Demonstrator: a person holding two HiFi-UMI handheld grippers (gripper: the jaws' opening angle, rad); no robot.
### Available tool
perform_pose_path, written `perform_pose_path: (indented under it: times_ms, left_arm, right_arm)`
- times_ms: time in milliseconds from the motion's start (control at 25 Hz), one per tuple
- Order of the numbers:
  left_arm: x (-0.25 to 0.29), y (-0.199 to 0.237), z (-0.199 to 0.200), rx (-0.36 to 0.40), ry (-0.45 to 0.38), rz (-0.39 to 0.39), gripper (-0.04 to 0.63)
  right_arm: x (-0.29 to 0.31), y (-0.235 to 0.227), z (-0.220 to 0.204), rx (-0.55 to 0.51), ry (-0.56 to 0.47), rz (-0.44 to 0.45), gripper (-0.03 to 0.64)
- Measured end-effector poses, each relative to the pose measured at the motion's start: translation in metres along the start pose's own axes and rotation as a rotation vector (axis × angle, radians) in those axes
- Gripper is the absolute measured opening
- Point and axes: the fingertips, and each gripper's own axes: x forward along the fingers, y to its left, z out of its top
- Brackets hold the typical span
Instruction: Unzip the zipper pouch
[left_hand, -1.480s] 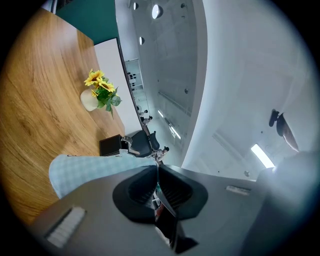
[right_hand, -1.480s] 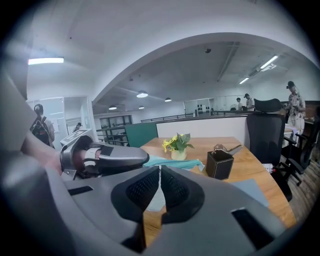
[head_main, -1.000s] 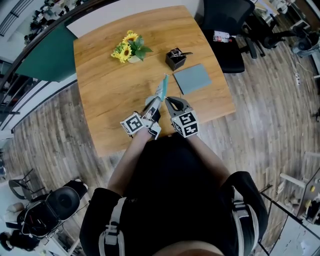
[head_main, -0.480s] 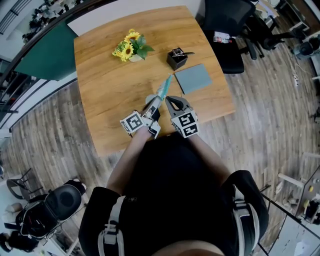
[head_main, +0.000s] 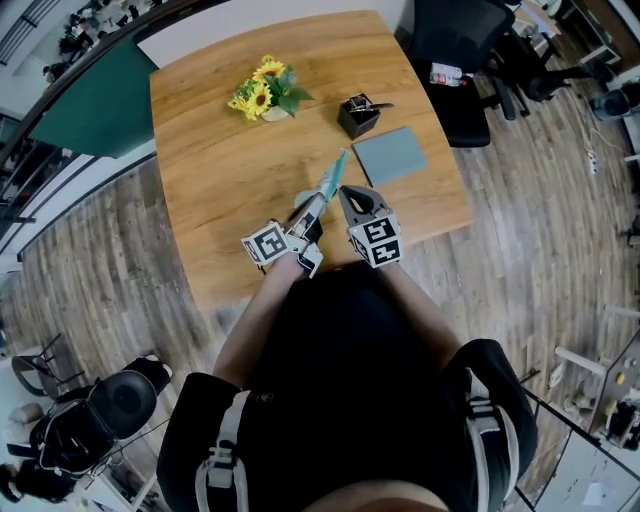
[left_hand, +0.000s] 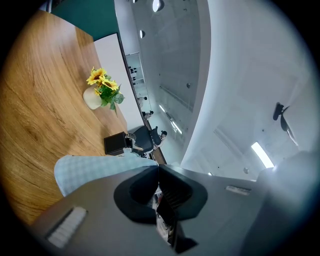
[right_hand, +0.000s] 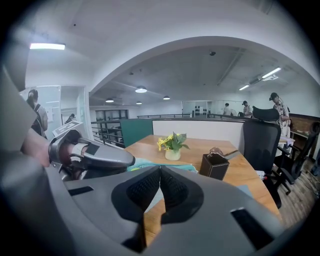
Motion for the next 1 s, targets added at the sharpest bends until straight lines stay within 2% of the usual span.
perform_pose_path:
  times_ms: [1000]
  left_arm:
    - [-0.009, -0.006, -0.004, -0.006, 0.012, -0.028, -0.002]
  right_arm:
    - [0.009, -0.014, -0.004, -0.020, 0.030, -0.060, 0.006]
